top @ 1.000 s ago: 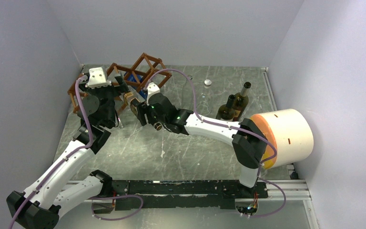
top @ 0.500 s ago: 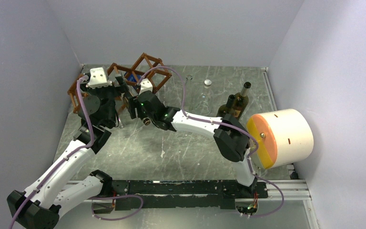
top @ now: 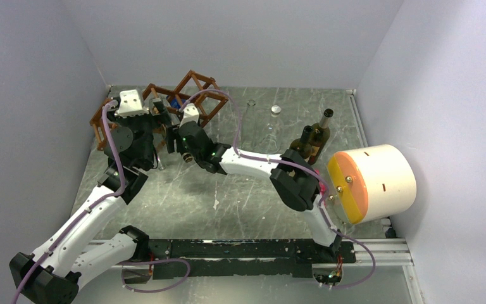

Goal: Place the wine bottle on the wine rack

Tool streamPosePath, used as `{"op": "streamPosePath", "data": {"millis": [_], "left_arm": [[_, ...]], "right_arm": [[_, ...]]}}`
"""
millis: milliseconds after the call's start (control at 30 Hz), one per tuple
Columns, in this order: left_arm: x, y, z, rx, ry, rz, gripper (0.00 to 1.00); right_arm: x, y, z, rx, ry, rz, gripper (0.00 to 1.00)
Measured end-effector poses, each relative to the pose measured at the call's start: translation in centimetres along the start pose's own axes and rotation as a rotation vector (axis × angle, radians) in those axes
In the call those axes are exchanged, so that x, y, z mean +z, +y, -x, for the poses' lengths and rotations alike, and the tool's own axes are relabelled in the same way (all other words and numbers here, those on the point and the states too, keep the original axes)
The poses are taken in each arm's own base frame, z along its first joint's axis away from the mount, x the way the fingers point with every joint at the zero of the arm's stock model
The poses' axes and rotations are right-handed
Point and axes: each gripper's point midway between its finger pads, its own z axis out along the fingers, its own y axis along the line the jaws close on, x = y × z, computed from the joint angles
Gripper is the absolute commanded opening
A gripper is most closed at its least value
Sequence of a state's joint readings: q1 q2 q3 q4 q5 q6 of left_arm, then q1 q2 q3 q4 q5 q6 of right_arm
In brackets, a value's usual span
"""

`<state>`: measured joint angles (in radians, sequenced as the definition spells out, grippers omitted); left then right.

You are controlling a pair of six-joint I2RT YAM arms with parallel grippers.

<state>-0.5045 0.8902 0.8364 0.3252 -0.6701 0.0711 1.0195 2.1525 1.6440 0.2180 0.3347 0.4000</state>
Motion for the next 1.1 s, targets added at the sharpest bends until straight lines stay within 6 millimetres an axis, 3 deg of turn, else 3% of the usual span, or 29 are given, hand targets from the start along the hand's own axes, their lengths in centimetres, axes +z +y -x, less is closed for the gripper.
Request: {"op": "streamPosePath", "data": {"millis": [133,233,667,833,1100], "left_arm": [[0.0,0.0,-0.1,0.001,0.001,0.0,1.0],[0.1,-0.1,-0.2,0.003,0.004,0.0,1.0],[0.1,-0.1,-0.4,0.006,0.008,-0.001,1.0],[0.1,-0.2,-0.4,0.007,0.008,-0.001,1.0],[0.1,-0.2,-0.4,0.007,0.008,-0.001,0.99]], "right_arm": [[1.2,0.0,0.5,0.02,-0.009,0.009,0.15],[1.6,-0.1,0.8,0.037,0.001,0.013,0.2],[4.3,0.0,1.3,0.111,0.012,0.05,0.57],[4.4,0.0,1.3,0.116,0.015,0.057,0.85],[4.6,-0.5,1.9,0.112,0.001,0.059,0.93]]}}
